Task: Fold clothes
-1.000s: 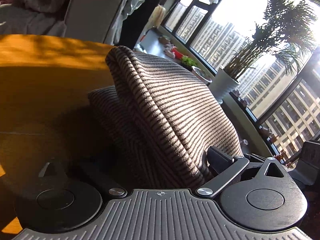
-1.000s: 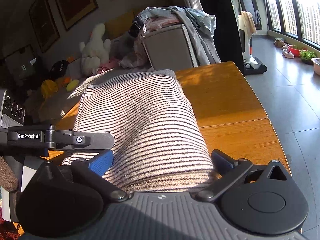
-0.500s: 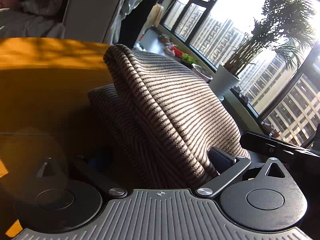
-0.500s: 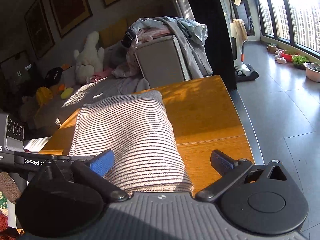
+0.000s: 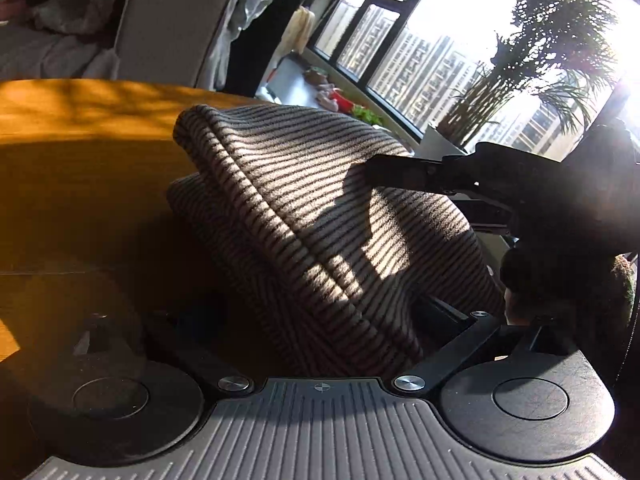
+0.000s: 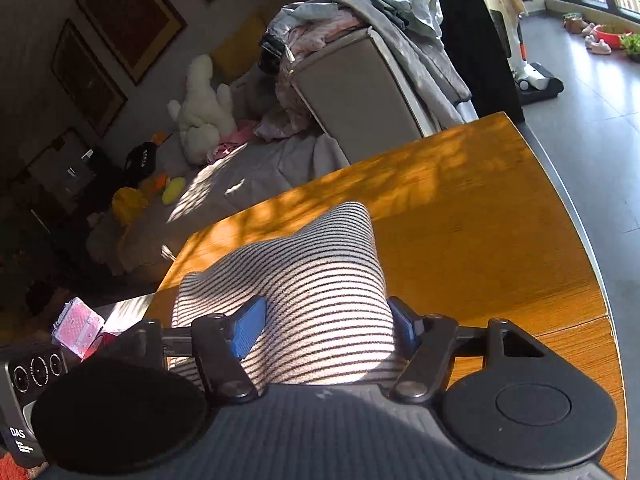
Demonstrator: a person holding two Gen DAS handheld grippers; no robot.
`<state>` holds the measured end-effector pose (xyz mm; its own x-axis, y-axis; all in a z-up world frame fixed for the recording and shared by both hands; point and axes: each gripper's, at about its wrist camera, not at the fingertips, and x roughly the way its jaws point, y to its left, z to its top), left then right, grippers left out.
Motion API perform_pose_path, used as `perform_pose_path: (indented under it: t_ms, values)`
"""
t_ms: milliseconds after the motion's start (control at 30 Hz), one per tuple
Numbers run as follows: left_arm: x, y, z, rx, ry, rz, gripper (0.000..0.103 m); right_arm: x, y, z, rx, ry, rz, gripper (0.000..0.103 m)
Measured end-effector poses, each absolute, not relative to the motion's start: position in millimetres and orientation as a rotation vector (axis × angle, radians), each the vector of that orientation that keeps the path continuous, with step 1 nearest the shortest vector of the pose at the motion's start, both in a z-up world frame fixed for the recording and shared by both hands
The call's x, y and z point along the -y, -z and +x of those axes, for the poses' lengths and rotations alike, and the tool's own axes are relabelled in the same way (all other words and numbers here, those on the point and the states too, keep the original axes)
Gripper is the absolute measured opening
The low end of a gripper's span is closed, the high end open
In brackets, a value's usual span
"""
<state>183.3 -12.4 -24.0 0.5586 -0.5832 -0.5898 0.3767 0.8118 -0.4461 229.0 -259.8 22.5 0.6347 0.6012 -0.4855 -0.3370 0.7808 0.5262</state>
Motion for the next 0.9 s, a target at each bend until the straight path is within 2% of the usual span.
perform_pose_path:
  t_ms: [100,233,333,467,600,767,833,867,900]
  values:
    - [10,24,185,-0.802,0.583,-0.302,0.1,252,-41,217,-0.644,-0.622,0.382,0.055]
    - [-7,19,190,-0.818,0.587,-0.376,0.084,234,-29,230,-0.709,-0.42,0.166,0.056]
    - [-22,-1,186,-0.757,0.563,-0.363,0.081,238,-21,233,-0.699,-0.39,0.173,0.058]
    - [-26,-35,183,-0.627,0.57,-0.318,0.076,223,-24,222,-0.637,-0.371,0.03,0.058]
    - [-8,-48,206,-0.607,0.642,-0.364,0.074,212,-30,209,-0.618,-0.385,-0.069,0.059]
    - [5,-4,239,-0.753,0.58,-0.36,0.067,205,-44,174,-0.545,-0.374,-0.224,0.062]
    - [4,3,239,-0.739,0.579,-0.343,0.065,201,-52,154,-0.516,-0.447,-0.226,0.058]
    - [3,4,238,-0.736,0.581,-0.347,0.065,199,-55,144,-0.501,-0.483,-0.228,0.049]
    - [1,4,238,-0.739,0.58,-0.352,0.065,197,-59,133,-0.486,-0.52,-0.229,0.045]
